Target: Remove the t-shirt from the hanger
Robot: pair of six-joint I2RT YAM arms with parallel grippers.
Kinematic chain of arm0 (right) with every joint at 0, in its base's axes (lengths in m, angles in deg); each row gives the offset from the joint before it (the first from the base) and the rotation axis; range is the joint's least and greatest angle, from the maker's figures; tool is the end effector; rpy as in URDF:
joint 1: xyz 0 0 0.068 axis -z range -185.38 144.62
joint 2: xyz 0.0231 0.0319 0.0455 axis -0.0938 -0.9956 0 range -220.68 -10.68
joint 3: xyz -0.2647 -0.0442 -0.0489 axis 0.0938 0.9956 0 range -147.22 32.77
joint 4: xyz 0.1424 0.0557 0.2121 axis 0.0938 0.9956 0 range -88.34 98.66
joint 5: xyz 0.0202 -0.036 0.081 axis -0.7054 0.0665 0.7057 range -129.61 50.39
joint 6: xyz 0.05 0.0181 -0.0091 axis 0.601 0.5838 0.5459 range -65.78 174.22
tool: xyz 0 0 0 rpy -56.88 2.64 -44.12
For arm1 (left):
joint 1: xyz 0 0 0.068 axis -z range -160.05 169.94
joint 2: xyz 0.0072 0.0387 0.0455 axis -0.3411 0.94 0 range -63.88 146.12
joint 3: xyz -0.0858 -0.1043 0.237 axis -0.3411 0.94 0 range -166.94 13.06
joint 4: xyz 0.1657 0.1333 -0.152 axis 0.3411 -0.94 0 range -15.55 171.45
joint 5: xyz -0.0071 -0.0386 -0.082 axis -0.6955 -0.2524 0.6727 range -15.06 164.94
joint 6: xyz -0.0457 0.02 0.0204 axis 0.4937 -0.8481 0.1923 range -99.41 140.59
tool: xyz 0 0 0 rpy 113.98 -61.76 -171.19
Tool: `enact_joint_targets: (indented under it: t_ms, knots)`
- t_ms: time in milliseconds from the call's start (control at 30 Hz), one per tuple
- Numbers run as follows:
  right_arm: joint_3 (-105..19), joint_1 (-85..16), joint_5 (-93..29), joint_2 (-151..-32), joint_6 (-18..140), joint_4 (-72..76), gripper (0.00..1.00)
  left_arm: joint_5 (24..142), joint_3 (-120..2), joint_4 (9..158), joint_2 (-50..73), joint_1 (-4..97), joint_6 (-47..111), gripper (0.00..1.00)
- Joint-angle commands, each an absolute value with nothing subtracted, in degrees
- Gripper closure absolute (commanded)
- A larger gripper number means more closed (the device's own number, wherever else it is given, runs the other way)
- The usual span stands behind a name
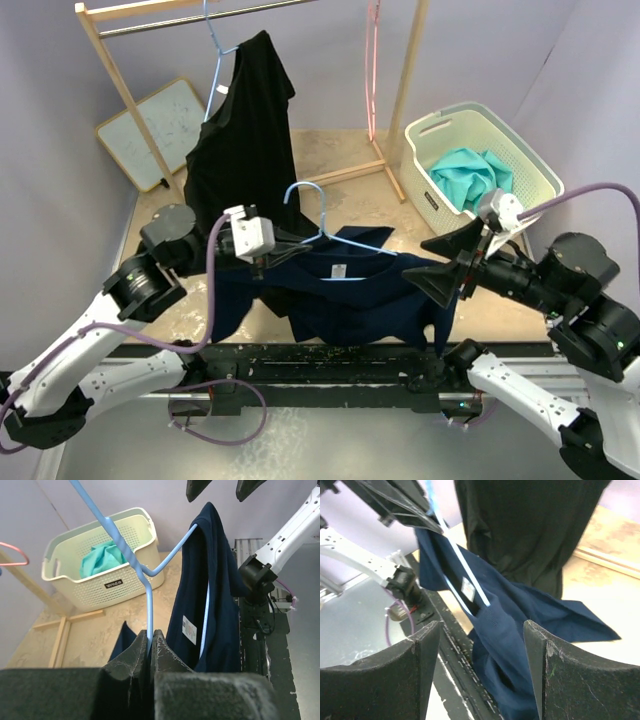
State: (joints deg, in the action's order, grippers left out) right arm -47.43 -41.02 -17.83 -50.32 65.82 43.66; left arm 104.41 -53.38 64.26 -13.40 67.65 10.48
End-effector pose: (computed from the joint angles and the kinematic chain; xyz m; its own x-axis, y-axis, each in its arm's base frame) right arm 0.0499 0.0520 0.4842 -0.1893 0.0939 -0.9774 -0.8213 0.5304 0.2100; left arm 0.1056 -0.1419 0.4399 0.1568 0.0546 -0.9861 0.9624 0.2157 0.1649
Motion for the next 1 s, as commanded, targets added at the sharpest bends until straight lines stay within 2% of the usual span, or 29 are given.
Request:
enact_joint_targets:
  t_ms: [0, 200, 367, 533, 567, 600, 700, 767, 967]
  knots:
    - [-48.7, -41.2, -23.8, -48.2, 63.2, 47.6, 0.30, 100.1, -57.0, 62.7, -18.5, 67.5, 8.4, 1.00]
    - [-44.6, -41.2, -28.9, -45.9, 62.1, 48.5, 0.29, 98.3, -57.6, 59.1, -21.8, 67.6, 8.0, 1.00]
    - [-40.6, -41.2, -26.6, -45.9, 62.2, 45.7, 0.29, 98.0, -58.3, 58.0, -22.7, 67.5, 8.1, 1.00]
    - [-37.2, -41.2, -21.9, -46.1, 63.0, 41.7, 0.34, 97.2, -58.5, 57.7, -23.2, 67.6, 8.3, 1.00]
    - [-36.7, -41.2, -20.6, -46.3, 63.2, 41.0, 0.39, 97.1, -58.5, 57.7, -23.3, 67.6, 8.4, 1.00]
    - [-36.2, -41.2, -19.5, -46.5, 63.3, 40.3, 0.49, 96.9, -58.5, 57.6, -23.3, 67.6, 8.3, 1.00]
    - [-35.5, -41.2, -18.1, -47.6, 63.3, 40.5, 0.86, 95.4, -58.6, 57.5, -23.5, 67.6, 7.8, 1.00]
    - [-35.6, -41.2, -19.7, -48.4, 63.4, 41.5, 1.00, 93.6, -58.6, 57.4, -24.0, 67.6, 7.4, 1.00]
    - [-36.6, -41.2, -30.8, -49.4, 65.6, 44.9, 1.00, 85.1, -59.5, 55.7, -27.4, 67.6, 5.3, 1.00]
